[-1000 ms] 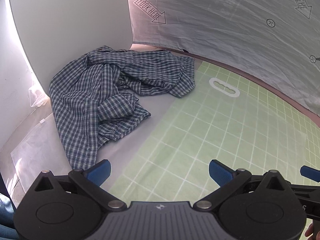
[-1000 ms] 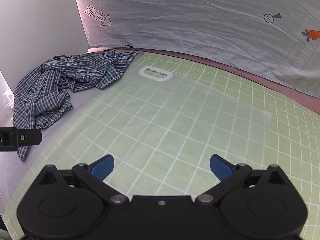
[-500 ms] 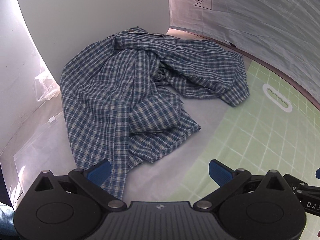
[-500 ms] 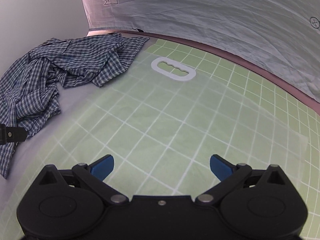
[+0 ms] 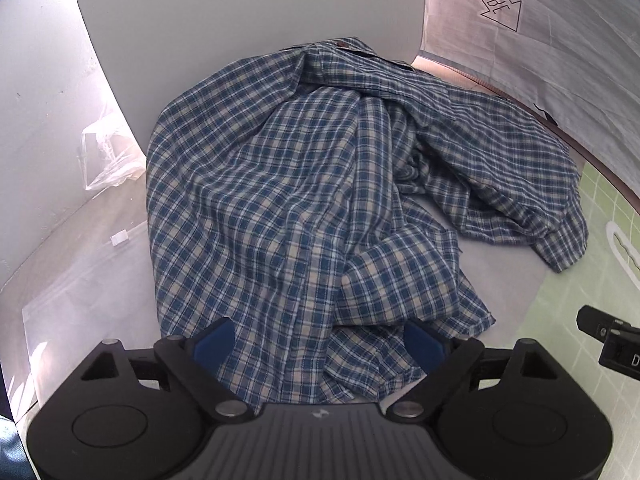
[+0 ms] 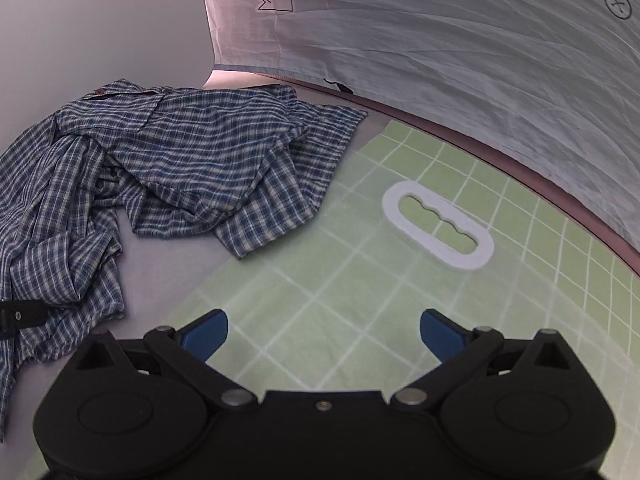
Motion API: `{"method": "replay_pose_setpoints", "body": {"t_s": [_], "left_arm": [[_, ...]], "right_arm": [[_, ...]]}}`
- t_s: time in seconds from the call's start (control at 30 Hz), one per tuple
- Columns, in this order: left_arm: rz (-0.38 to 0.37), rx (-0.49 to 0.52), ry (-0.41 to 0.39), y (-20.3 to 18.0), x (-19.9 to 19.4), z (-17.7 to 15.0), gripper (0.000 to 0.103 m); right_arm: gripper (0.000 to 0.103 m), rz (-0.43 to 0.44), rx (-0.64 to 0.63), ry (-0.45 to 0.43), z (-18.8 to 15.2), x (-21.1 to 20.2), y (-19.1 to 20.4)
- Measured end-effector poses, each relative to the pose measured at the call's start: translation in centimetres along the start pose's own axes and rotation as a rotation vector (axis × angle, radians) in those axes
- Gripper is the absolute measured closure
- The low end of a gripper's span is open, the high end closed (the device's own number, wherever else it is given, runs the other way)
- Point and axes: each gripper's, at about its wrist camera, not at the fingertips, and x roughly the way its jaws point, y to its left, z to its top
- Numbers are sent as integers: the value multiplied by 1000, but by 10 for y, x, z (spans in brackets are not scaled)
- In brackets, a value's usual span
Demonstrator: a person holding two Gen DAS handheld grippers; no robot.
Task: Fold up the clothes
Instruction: 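Reach both grippers into the plaid shirt and close them on the fabric, then lift the plaid shirt with both grippers and pull it across the mat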
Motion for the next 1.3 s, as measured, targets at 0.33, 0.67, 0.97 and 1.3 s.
{"method": "replay_pose_setpoints", "body": {"t_s": [0.33,0.67,0.97,1.3], "left_arm": [[-29,25,-28,3,11,4,39],[-26,-8,-63,8,4,4,76],[-58,-13,-150,15,-35,2,88],[-161,77,-233,-9,-114,-35,89]], "right_arm": [[20,21,-95,-72,29,37,23],[93,88,-143,-80,30,40,38],[98,35,-95,-218,18,-20,17],[98,-109,99,-303,-55,-124,-58]]}}
